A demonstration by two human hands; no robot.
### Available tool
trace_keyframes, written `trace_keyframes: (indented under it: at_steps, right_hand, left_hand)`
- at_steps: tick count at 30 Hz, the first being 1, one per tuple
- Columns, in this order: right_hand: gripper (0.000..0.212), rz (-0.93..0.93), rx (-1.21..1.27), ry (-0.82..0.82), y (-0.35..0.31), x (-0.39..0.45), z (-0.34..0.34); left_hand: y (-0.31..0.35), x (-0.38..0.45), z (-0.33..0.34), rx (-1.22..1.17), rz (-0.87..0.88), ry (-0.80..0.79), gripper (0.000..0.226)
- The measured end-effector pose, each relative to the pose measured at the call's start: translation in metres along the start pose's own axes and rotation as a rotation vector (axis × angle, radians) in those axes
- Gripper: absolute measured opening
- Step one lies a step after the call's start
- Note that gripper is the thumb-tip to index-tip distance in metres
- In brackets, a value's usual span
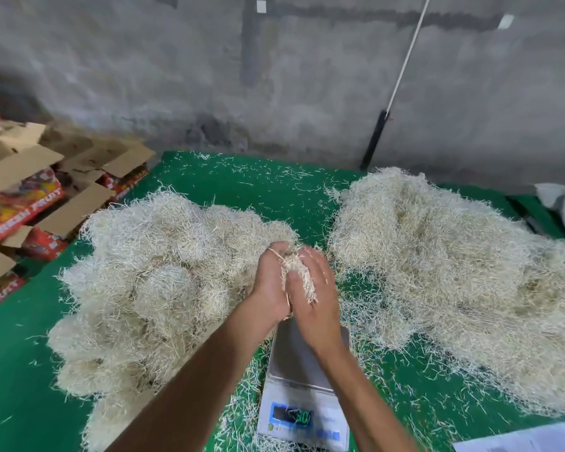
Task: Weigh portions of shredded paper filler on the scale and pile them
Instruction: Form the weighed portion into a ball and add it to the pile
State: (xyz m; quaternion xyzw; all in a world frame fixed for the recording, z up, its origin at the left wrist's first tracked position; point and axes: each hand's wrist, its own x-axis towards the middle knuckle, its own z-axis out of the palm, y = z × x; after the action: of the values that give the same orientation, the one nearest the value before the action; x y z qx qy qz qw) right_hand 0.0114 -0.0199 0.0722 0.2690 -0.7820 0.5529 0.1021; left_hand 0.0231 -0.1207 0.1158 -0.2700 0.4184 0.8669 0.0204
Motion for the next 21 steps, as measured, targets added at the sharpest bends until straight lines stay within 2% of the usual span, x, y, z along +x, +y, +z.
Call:
trace_keyframes:
  at_steps: [3,7,10,13,14,16,18,21]
  right_hand:
    - [0.039,-0.081,0.021,-0.064,-0.002,0.002,0.01]
    - [0.031,0.032,-0.09,-0.052,0.012,0.032,-0.007]
    - [0.019,-0.11,-0.191,-0.046,0.027,0.021,-0.009]
    - [0.018,-0.264,-0.13,-0.095,0.02,-0.008,0.013]
    - [0.015,-0.238,-0.104,-0.092,0.016,-0.008,0.017]
    - [0.018,-0.099,-0.094,-0.034,0.014,0.005,0.013]
    - [0.029,-0.001,-0.218,0.025,0.019,0.017,-0.003]
    - [0.033,-0.039,-0.333,0.08,0.021,0.011,-0.014]
  left_hand:
    - [-0.021,-0.002,-0.008,0.02,0.021,0.047,0.063]
    - [-0.04,0.002,0.003,-0.175,-0.152,0.011,0.057]
    - [-0.024,0.007,-0.011,-0.335,-0.098,0.011,0.048]
    - [-0.028,0.005,-0.022,-0.293,-0.051,0.029,0.05]
    - [-0.036,0.006,-0.022,-0.186,-0.036,0.065,0.046]
    - [-0.05,0.004,-0.012,-0.145,-0.088,-0.007,0.044]
    - [-0.051,0.001,-0.004,-0.134,-0.145,-0.072,0.043]
    - [-0.035,0.001,-0.003,-0.202,-0.129,-0.055,0.035]
